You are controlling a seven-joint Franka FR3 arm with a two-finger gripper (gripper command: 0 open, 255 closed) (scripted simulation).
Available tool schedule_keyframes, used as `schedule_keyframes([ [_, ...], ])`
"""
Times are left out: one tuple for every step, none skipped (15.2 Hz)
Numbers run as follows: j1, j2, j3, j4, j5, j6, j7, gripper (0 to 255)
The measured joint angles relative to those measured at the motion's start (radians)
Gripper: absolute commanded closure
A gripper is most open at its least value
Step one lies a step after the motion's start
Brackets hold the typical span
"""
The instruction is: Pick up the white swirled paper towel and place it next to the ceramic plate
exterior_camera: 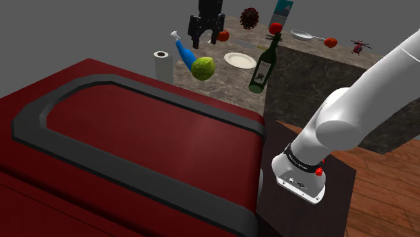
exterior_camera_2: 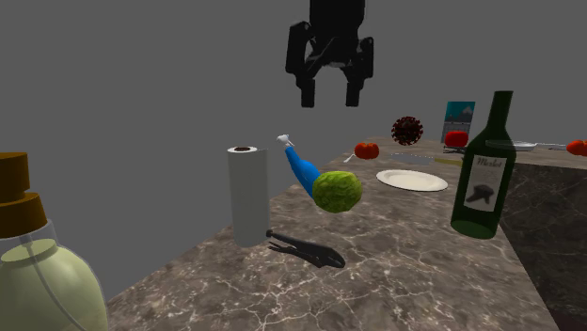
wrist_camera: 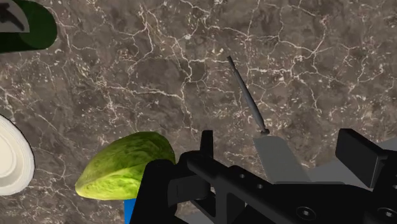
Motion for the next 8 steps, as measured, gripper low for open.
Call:
schedule_keyframes([
  [0.002,0.046,0.005,0.035,-0.007,0.015,0.006,0],
  [0.004,0.084,0.009,0.063,-0.014,0.025,0.012,0],
  [0.009,0.121,0.016,0.087,-0.021,0.039,0.022,0],
  [0.013,0.162,0.021,0.127,-0.029,0.043,0.030,0],
  [0.017,0.202,0.027,0.162,-0.037,0.049,0.039,0],
  [0.022,0.249,0.031,0.204,-0.046,0.055,0.047,0],
  [0.028,0.278,0.036,0.233,-0.055,0.056,0.058,0],
  [0.033,0.317,0.038,0.267,-0.063,0.063,0.064,0],
])
